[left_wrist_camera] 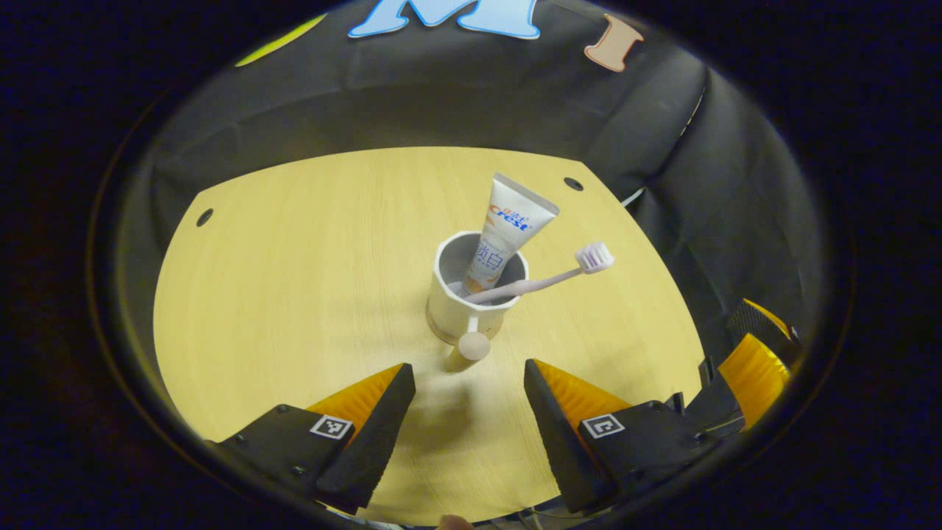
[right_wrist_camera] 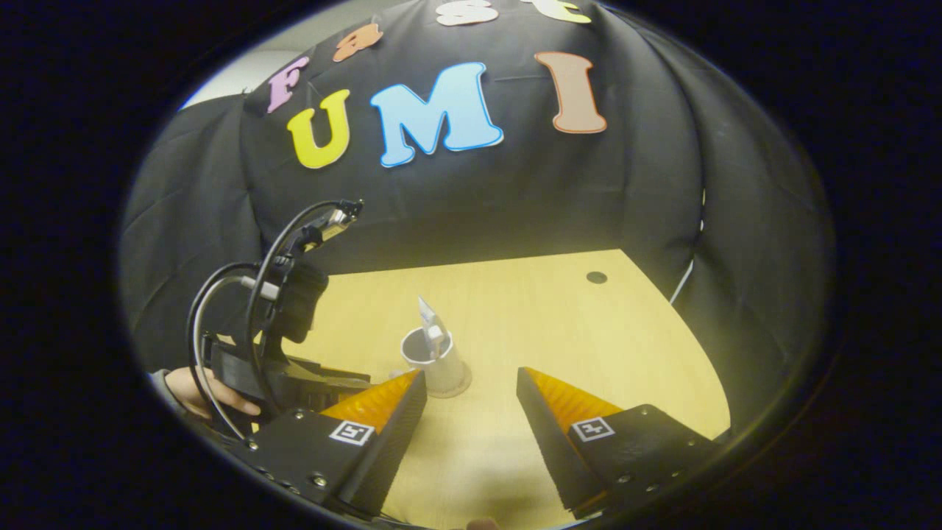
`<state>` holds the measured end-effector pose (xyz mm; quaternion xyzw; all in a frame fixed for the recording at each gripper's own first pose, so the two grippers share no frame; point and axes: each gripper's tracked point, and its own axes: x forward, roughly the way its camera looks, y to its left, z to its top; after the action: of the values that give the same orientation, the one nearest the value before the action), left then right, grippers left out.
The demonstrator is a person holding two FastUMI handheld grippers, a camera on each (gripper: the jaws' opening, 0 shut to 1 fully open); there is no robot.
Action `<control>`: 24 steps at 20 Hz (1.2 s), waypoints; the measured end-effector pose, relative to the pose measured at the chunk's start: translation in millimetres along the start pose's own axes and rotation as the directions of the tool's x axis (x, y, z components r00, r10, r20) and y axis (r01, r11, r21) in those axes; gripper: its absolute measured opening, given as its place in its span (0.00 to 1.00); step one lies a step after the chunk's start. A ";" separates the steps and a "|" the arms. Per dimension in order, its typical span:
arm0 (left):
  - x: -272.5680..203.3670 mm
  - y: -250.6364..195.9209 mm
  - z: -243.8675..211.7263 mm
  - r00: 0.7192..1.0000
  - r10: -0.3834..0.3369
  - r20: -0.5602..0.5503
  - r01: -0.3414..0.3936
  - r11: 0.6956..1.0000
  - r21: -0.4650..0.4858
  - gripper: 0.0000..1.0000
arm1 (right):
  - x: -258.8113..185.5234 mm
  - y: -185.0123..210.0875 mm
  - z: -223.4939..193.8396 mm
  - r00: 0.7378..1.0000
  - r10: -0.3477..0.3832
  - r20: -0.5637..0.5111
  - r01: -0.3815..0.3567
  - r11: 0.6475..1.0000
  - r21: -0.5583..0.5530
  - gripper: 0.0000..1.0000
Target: Put the toothbrush and toothpaste on the desktop into the cup, then pick up the cup and place it on the coaster on the desktop.
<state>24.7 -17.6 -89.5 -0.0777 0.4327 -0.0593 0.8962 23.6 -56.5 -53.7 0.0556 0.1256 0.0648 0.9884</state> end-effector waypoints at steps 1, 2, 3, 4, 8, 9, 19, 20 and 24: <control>-8.9 3.4 5.2 0.999 0.009 0.040 -0.009 1.000 -0.009 0.94 | -2.5 3.5 3.3 1.000 0.007 0.013 -0.007 1.000 -0.011 0.82; -19.6 6.0 8.2 0.996 0.022 0.081 -0.020 1.000 -0.020 0.98 | -5.0 7.1 7.1 1.000 0.014 0.027 -0.013 1.000 -0.021 0.82; -30.4 9.8 12.1 0.991 0.034 0.126 -0.030 0.999 -0.031 0.94 | -6.9 10.4 11.1 0.999 0.023 0.041 -0.021 0.999 -0.031 0.82; -42.6 11.9 17.0 0.983 0.046 0.178 -0.039 0.998 -0.046 0.94 | -9.4 14.4 14.6 0.998 0.034 0.055 -0.032 0.999 -0.041 0.82; -90.5 9.7 30.5 0.930 0.075 0.361 -0.049 0.995 -0.081 0.94 | -16.7 24.1 23.0 0.992 0.070 0.107 -0.061 0.994 -0.088 0.82; -98.9 8.3 32.3 0.911 0.081 0.404 -0.050 0.995 -0.086 0.94 | -18.6 25.2 24.4 0.990 0.077 0.118 -0.065 0.993 -0.097 0.82; -154.3 17.3 39.6 0.756 0.139 0.639 -0.115 0.990 -0.080 0.94 | -27.1 37.3 39.7 0.967 0.062 0.248 -0.017 0.984 -0.178 0.82; -159.9 16.6 39.8 0.745 0.136 0.653 -0.120 0.990 -0.071 0.94 | -26.9 38.5 41.3 0.964 0.055 0.261 -0.004 0.982 -0.191 0.82; -176.7 17.7 43.2 0.705 0.125 0.698 -0.147 0.989 -0.030 0.94 | -28.0 47.6 44.2 0.957 0.031 0.287 0.026 0.981 -0.191 0.82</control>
<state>-50.0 34.2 69.1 -0.0496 0.0669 0.0344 0.9959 2.6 -17.8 1.6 -0.0313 -0.0271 0.0691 0.9967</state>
